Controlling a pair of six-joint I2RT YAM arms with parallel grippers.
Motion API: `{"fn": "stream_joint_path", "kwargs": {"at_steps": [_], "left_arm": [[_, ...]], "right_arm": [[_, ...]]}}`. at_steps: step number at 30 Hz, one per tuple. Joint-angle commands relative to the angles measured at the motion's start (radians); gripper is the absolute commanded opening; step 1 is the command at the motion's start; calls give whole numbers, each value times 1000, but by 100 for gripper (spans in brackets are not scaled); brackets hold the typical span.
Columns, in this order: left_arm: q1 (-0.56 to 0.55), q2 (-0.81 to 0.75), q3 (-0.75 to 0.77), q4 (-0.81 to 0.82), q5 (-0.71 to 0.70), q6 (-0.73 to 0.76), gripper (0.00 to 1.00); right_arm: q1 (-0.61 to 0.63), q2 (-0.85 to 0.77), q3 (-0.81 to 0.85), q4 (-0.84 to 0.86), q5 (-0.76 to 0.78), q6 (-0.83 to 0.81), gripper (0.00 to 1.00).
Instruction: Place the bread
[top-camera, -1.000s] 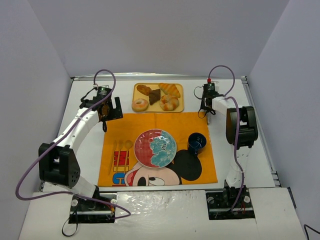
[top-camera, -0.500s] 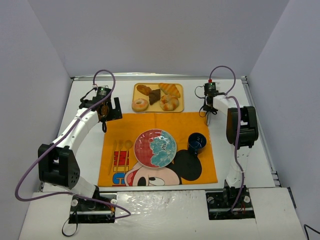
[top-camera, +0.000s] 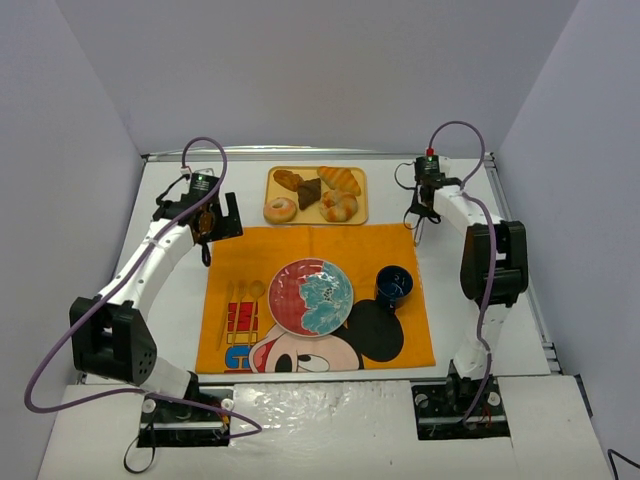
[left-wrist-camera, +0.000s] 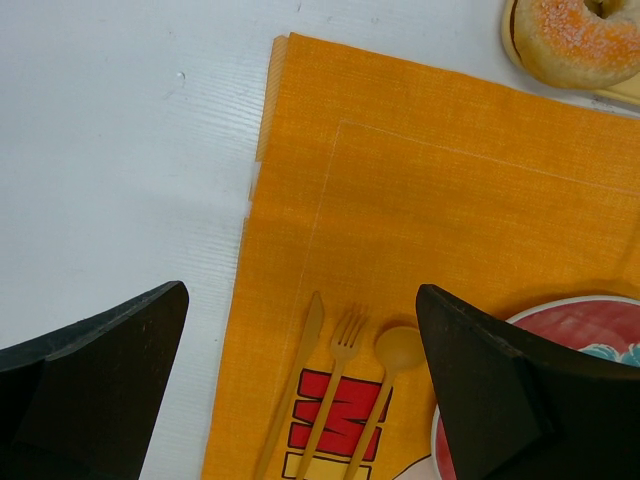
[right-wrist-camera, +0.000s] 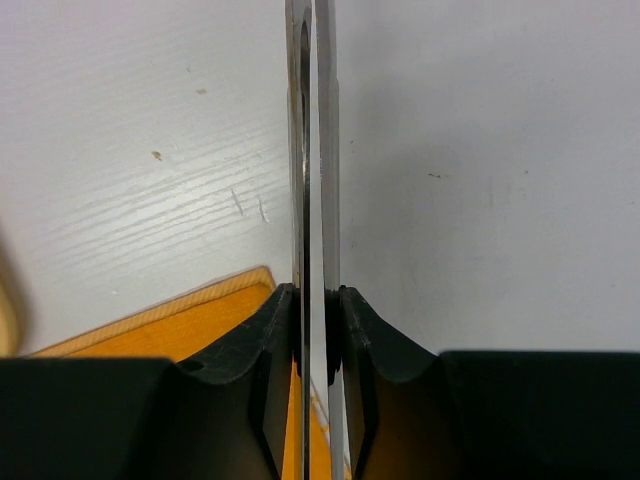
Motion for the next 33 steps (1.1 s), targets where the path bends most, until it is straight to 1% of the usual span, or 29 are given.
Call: {"fn": "stream_joint_path", "kwargs": {"at_steps": [1, 4, 9, 12, 15, 17, 22, 23, 28, 33], "left_arm": [[-4, -53, 25, 6, -15, 0, 97], [-5, -64, 24, -2, -22, 8, 97], [-5, -79, 19, -8, -26, 11, 97], [-5, -87, 16, -11, -27, 12, 97], [-5, -94, 11, -13, -29, 14, 97], [-5, -99, 10, -14, -31, 14, 97], [-5, -107, 3, -17, -33, 15, 97], [-5, -109, 1, -17, -32, 15, 97], [-5, -115, -7, -17, -30, 11, 97], [-5, -122, -11, -18, -33, 11, 97]], "right_arm": [[8, -147, 34, 1, 9, 27, 0], [17, -174, 31, -2, 0, 31, 3], [30, -200, 42, -20, -4, 38, 5], [35, -221, 42, -25, -11, 43, 12], [38, -233, 45, -31, -20, 46, 22], [40, -241, 46, -33, -23, 47, 24], [47, -263, 49, -44, -25, 47, 44], [48, -266, 49, -46, -25, 45, 46], [50, -280, 49, -59, -21, 47, 50], [57, -289, 45, -62, -23, 48, 50]]}}
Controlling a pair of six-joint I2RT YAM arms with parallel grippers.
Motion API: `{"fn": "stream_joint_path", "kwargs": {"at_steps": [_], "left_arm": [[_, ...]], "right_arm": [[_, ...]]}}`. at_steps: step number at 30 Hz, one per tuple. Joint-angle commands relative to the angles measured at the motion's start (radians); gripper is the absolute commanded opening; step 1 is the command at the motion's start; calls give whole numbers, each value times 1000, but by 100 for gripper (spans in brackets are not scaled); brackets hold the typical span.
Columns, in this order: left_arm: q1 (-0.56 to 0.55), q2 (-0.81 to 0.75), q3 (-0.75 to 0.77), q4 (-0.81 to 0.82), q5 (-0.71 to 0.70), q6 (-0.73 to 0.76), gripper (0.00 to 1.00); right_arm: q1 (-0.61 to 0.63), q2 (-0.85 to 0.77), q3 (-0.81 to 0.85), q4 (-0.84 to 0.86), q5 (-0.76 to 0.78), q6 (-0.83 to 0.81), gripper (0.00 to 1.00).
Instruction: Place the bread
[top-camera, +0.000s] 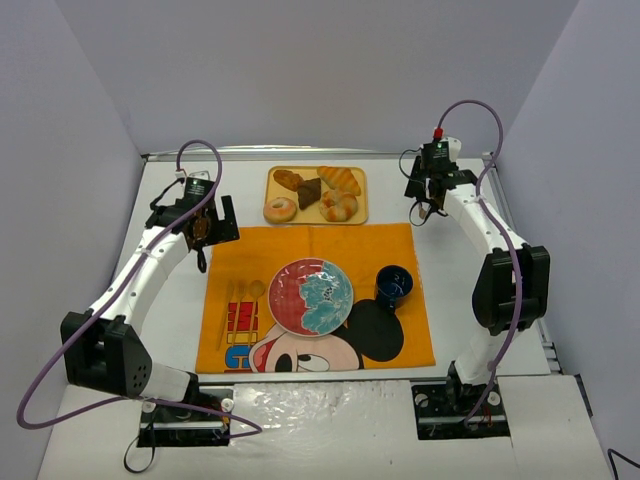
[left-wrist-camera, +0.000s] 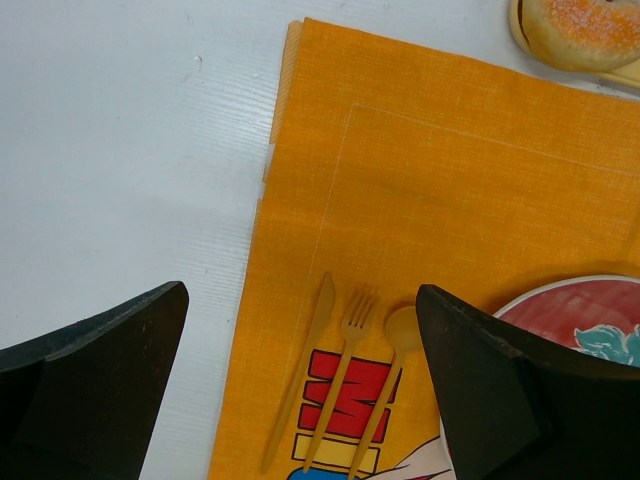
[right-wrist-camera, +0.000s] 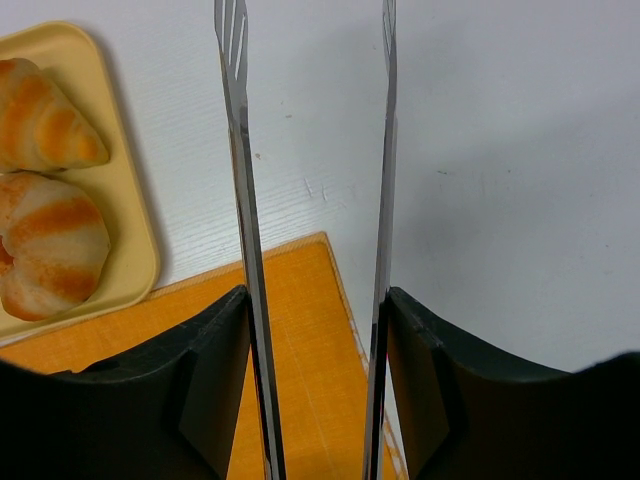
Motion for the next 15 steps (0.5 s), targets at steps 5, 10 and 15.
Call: {"fn": "stream_joint_path", "kwargs": {"at_steps": [5, 10, 15], "left_arm": [[-4, -55, 19, 8, -24, 12, 97], [-4, -61, 15, 6, -25, 12, 97], [-4, -70, 12, -1, -29, 16, 97]], "right_arm": [[26, -79, 59, -6, -16, 18, 49], [65, -79, 108, -48, -52, 29, 49], [104, -90, 149, -92, -113, 40, 50]]}}
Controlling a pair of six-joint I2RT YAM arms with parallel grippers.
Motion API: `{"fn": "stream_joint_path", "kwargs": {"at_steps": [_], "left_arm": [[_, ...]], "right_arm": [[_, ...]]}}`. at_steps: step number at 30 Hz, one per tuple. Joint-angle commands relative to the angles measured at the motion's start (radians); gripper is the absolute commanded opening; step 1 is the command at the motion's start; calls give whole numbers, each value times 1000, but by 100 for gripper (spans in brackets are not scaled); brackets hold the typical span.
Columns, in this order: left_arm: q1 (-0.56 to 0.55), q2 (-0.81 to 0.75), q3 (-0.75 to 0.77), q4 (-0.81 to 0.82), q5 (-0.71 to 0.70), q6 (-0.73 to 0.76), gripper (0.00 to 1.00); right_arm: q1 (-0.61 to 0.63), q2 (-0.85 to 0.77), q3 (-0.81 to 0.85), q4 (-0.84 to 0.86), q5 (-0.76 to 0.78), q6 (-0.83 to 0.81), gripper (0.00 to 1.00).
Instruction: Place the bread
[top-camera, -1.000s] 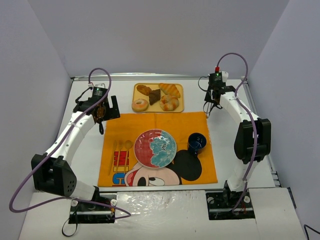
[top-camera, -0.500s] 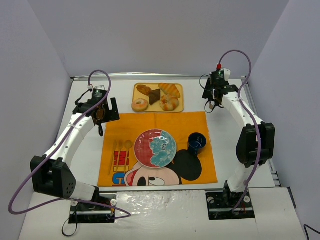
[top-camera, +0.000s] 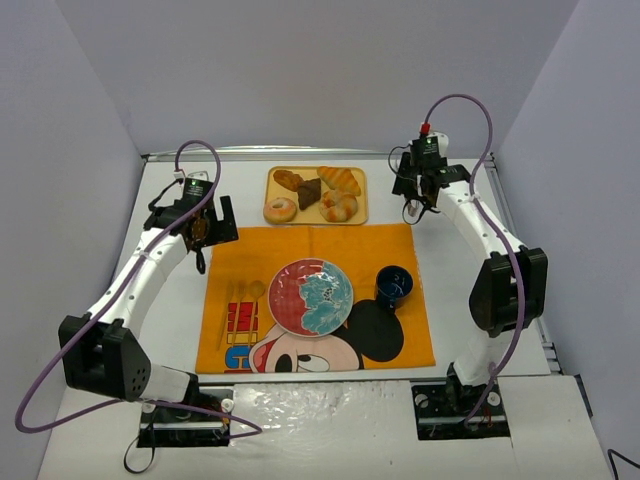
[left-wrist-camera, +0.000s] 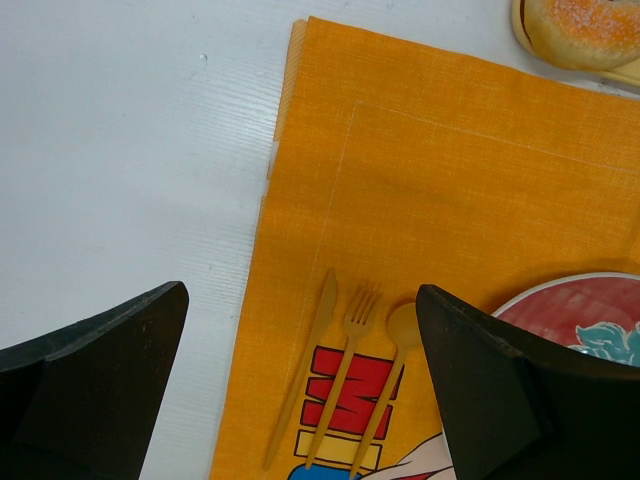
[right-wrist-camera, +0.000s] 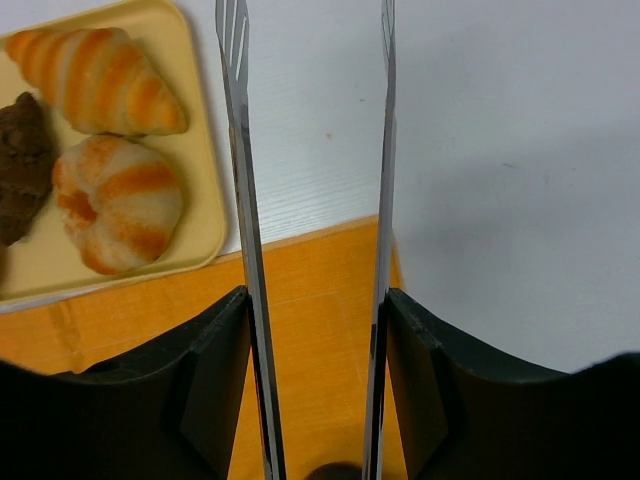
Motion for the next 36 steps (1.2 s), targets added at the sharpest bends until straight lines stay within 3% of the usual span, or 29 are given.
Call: {"fn": "stream_joint_path", "kwargs": {"at_steps": [1, 14, 23, 36], "left_arm": [[-4, -57, 14, 8, -24, 15, 97], [-7, -101, -17, -8, -25, 7, 97], [-9, -140, -49, -19, -33, 4, 97], [-11, -153, -50, -28, -33, 1, 97]], "right_arm": [[41, -88, 82, -31, -73, 21, 50], [182, -102, 57, -68, -162, 68, 50], [262, -85, 32, -85, -123, 93, 50], [281, -36, -12, -102, -18, 83, 51]]}}
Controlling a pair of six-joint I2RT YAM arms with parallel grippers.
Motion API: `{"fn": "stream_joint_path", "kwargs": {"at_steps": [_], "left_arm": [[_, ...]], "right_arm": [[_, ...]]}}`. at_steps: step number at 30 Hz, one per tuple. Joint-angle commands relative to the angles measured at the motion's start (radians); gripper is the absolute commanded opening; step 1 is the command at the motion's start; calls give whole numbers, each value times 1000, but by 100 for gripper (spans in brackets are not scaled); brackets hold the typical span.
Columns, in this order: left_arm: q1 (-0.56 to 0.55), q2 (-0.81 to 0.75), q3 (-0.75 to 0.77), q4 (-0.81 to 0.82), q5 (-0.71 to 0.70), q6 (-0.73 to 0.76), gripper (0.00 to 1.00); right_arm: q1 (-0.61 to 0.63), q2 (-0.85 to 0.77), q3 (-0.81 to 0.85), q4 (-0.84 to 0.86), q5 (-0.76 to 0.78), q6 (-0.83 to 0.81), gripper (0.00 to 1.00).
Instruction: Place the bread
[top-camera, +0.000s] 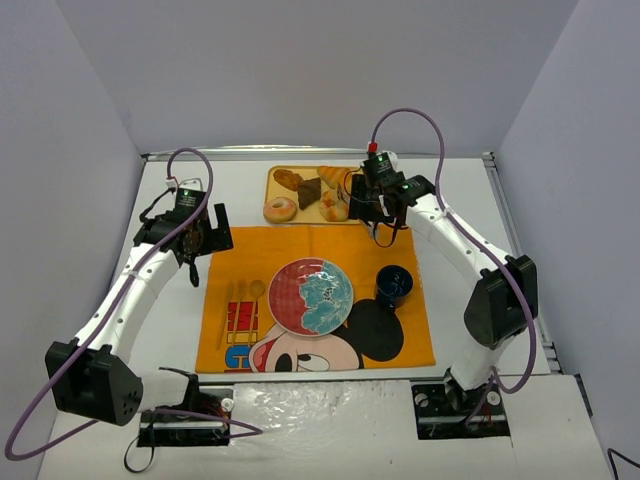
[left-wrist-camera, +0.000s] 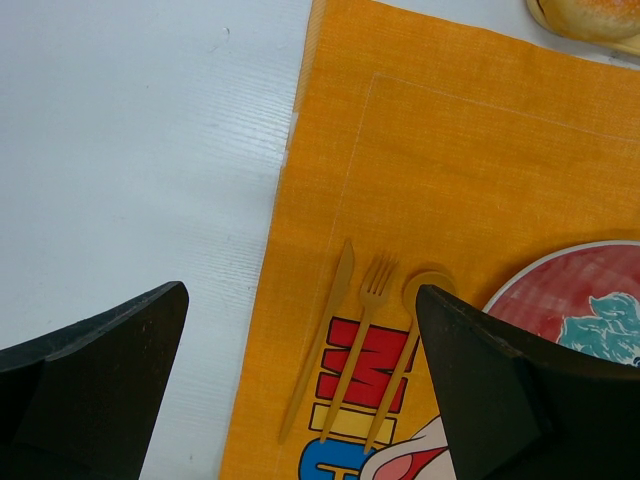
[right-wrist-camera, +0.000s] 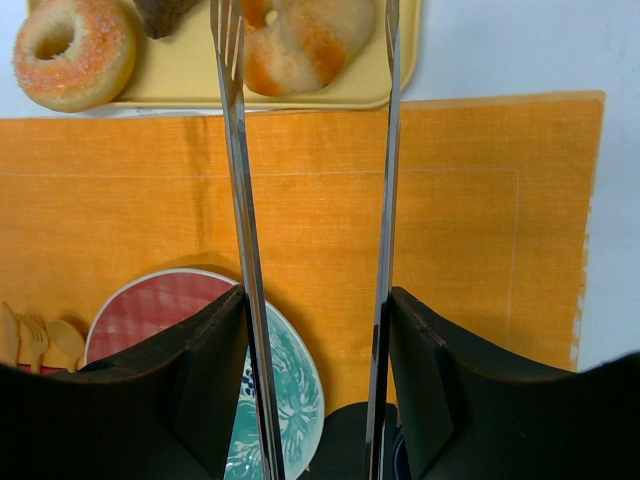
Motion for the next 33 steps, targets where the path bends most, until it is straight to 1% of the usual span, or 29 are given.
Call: {"fn": "stream_joint_path", "kwargs": {"at_steps": [1, 10, 20, 27, 33], "left_arm": [[-5, -34, 18, 7, -20, 1, 97], [-5, -40, 14, 1, -27, 4, 97], [-5, -37, 9, 1, -31, 10, 97], [-5, -32, 11, 0, -40, 17, 97], [-5, -28, 4, 7, -37, 16, 97]], "right_arm": [[18, 26, 18, 18, 47, -15, 52], [30, 108, 55, 18, 61, -5, 54], [36, 154, 100, 23, 70, -8, 54], [35, 149, 132, 22, 63, -8, 55], [36, 188, 144, 25, 63, -10, 55]]}}
